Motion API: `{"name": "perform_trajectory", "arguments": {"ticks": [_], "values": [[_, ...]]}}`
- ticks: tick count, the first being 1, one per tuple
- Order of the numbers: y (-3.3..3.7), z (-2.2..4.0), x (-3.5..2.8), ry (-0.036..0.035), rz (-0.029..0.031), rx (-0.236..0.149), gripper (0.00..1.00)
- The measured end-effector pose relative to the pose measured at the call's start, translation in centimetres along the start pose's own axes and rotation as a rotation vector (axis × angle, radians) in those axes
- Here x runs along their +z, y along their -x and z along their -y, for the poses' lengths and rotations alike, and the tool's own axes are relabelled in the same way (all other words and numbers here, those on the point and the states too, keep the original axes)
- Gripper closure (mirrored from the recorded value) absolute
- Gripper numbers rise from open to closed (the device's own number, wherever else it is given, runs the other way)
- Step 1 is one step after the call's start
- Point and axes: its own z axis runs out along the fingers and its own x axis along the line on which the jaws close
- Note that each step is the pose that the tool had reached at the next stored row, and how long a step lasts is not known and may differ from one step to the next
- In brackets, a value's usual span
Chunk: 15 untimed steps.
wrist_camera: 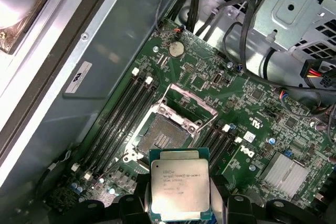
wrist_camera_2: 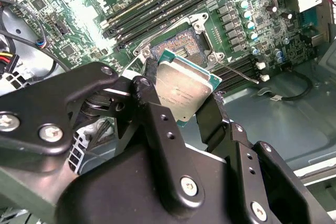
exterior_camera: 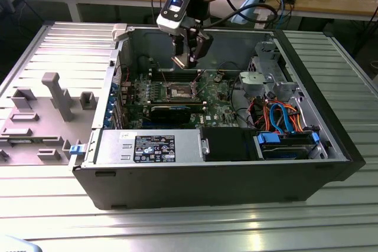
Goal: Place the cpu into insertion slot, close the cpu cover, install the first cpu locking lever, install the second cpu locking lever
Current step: 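Place the cpu into insertion slot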
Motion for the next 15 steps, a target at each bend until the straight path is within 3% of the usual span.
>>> {"name": "perform_trajectory", "arguments": {"ticks": [15], "values": [[0.00, 0.00, 0.18, 0.0016, -0.0009, 0.098, 0.45]]}}
